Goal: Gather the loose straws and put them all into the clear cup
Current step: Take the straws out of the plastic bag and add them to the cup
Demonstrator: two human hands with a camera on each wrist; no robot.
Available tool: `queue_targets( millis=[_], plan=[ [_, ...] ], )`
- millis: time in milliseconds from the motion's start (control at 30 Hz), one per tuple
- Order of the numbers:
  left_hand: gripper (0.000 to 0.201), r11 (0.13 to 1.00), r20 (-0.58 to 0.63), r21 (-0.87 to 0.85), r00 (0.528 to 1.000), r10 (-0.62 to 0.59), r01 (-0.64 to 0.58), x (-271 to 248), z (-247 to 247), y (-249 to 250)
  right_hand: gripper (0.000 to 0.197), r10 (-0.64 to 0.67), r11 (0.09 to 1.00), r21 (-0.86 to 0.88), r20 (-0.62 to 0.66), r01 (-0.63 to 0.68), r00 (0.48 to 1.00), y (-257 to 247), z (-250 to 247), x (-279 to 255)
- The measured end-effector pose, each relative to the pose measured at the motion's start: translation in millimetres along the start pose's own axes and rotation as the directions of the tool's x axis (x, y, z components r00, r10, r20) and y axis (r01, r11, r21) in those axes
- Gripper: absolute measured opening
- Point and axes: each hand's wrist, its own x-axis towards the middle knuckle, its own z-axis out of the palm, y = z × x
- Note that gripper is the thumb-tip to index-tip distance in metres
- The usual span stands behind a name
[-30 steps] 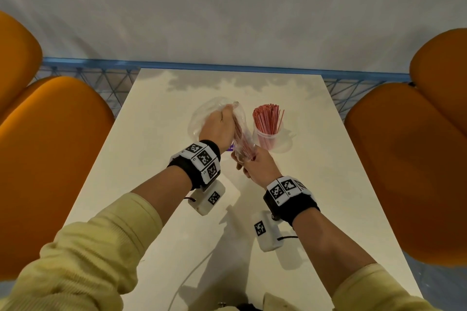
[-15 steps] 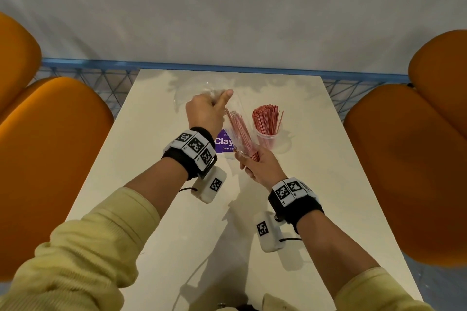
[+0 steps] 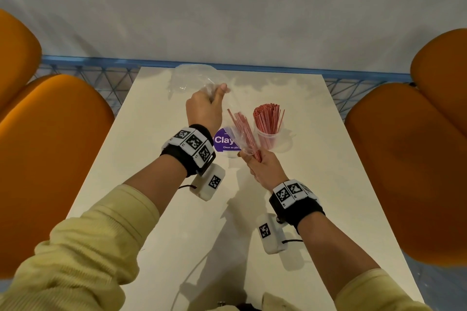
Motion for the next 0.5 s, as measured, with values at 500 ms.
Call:
queue_targets(
  millis=[500],
  plan=[
    [0.027,0.992,0.1,-0.069,0.99,-0.098,0.105,-5,3,-13,0.01,-0.009,0.999,-0.048,0.023,0.01,1.0,7,-6,0]
  ],
)
